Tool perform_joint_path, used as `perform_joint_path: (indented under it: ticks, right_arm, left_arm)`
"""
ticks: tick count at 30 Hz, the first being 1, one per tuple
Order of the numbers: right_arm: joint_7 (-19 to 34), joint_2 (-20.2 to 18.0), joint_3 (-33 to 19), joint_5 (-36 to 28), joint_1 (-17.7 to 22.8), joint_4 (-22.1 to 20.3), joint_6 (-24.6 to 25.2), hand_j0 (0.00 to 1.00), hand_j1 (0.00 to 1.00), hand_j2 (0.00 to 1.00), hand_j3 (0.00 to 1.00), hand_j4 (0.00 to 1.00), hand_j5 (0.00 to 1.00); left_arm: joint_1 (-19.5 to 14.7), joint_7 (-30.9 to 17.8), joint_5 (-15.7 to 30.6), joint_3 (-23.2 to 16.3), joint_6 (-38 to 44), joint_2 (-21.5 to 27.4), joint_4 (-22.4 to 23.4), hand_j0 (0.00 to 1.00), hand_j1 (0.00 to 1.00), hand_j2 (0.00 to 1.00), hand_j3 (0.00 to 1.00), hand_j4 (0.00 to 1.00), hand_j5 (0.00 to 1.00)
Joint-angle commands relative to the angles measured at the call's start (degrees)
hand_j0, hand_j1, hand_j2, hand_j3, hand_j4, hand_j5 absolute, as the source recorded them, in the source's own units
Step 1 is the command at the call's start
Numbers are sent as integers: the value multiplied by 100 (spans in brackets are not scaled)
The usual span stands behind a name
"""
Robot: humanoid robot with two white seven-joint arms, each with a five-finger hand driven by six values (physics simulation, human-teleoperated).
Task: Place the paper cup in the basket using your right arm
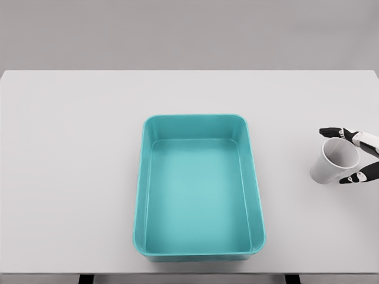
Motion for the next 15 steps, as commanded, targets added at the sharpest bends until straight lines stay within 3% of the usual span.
perform_joint_path:
  ticks: [1, 6, 11, 15]
  right_arm:
    - [-1, -12, -10, -43, 0, -5, 11, 100, 100, 100, 100, 100, 100]
    - [-1, -12, -10, -52, 9, -5, 11, 78, 78, 78, 78, 78, 78]
    - [-1, -12, -28, -52, 0, -49, 11, 68, 68, 68, 68, 68, 68]
    - [-1, -12, -54, -43, 0, -146, 11, 67, 67, 67, 67, 67, 67]
  left_arm:
    - [0, -2, -1, 3, 6, 1, 1, 100, 100, 100, 100, 100, 100]
    - [0, -2, -1, 3, -3, 1, 1, 100, 100, 100, 100, 100, 100]
    - [0, 7, -1, 4, -3, 1, 1, 100, 100, 100, 100, 100, 100]
    - [0, -2, -1, 4, 6, 1, 1, 100, 100, 100, 100, 100, 100]
